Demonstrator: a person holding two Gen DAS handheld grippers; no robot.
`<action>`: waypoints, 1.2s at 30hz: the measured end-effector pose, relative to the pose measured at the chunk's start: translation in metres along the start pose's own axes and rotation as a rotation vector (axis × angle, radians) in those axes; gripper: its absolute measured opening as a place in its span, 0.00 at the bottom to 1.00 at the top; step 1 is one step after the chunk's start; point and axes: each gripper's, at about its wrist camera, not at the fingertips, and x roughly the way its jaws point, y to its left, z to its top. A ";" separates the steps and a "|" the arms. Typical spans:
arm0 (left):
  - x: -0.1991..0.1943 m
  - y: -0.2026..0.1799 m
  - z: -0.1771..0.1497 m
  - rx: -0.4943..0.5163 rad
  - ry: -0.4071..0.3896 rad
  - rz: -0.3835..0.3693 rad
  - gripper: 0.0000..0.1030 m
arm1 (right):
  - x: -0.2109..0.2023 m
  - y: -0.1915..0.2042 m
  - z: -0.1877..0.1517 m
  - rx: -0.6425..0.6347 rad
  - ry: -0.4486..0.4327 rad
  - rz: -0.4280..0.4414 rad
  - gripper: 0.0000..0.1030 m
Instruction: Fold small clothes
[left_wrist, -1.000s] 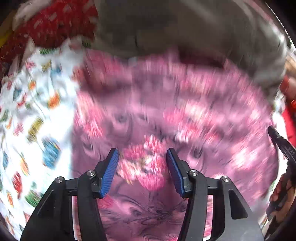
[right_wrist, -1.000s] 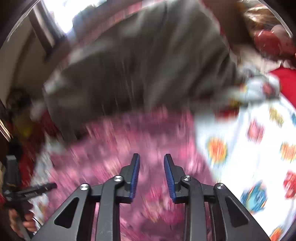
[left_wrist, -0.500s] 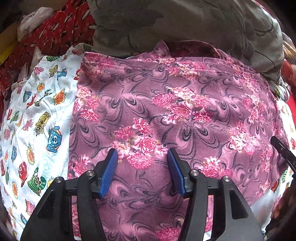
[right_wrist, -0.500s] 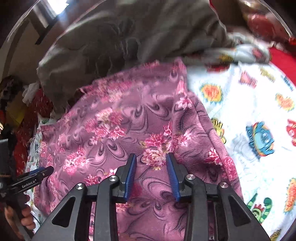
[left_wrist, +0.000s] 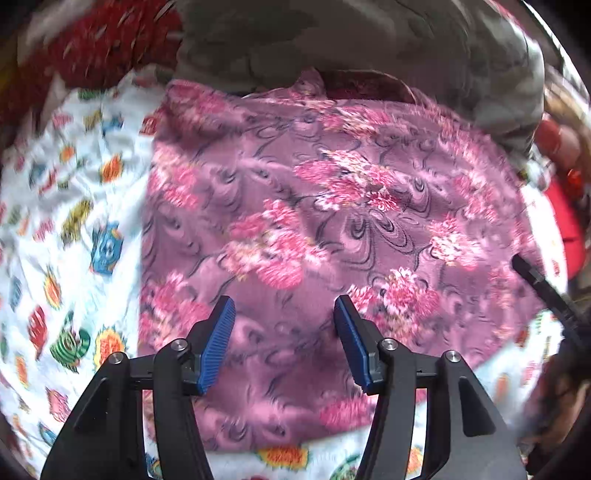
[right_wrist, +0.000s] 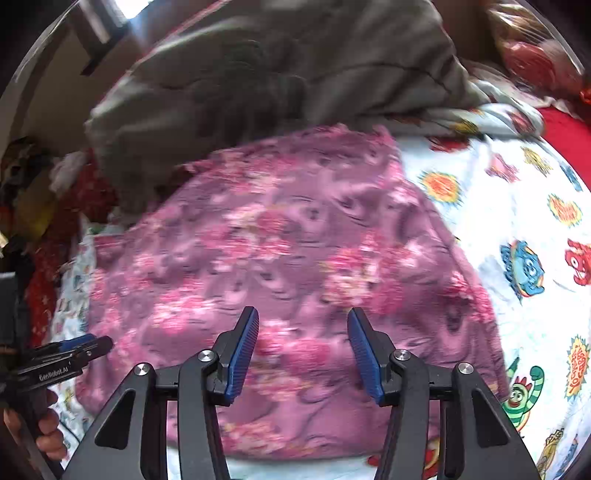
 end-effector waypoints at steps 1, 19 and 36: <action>-0.004 0.009 0.000 -0.022 0.003 -0.020 0.53 | 0.000 0.007 0.000 -0.017 -0.004 0.005 0.51; -0.015 0.129 -0.013 -0.264 0.104 -0.209 0.53 | 0.008 0.190 -0.041 -0.572 0.110 0.289 0.50; 0.002 0.109 -0.066 -0.288 0.054 -0.366 0.63 | 0.161 0.325 0.049 -0.538 0.546 0.173 0.58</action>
